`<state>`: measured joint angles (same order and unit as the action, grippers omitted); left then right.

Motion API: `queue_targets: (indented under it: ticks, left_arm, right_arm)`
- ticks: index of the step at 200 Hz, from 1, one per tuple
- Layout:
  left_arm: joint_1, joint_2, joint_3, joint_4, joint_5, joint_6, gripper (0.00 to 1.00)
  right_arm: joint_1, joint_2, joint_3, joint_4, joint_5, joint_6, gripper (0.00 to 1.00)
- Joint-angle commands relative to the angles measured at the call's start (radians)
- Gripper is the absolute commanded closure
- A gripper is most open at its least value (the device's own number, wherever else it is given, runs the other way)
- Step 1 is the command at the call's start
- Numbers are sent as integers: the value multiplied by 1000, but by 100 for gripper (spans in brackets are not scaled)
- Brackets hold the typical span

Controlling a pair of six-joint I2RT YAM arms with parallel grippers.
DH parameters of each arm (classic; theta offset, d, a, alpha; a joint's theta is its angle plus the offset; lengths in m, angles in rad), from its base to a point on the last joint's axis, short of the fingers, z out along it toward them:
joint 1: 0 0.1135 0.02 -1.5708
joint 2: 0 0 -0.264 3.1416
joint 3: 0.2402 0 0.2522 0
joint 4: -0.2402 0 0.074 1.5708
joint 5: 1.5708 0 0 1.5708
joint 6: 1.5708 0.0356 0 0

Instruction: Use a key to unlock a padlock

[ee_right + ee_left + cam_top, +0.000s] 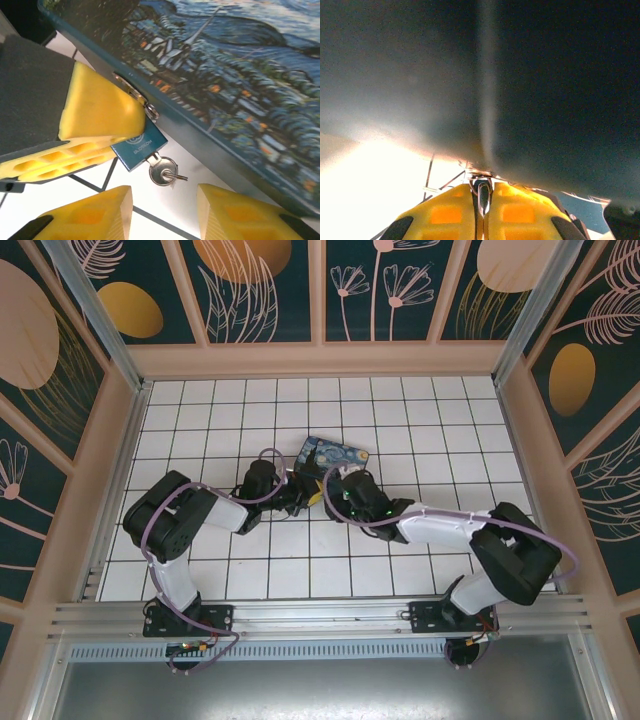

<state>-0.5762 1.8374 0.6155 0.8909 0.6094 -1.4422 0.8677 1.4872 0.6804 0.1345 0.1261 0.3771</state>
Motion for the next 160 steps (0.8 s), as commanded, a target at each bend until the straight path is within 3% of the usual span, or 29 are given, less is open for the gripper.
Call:
queue_targets:
  ticks: [1,57,160]
  left_arm:
    - [-10,0,15,-9,47,22,100]
    - [-10,0,20,-11,50,22,100]
    - [-10,-6,0,2,53,19,100]
  right_arm:
    - [44,42,57,-55,192,-88,60]
    - [121,123,132,-87,422,-147,62]
    - [107,223,229,-67,512,-163,76]
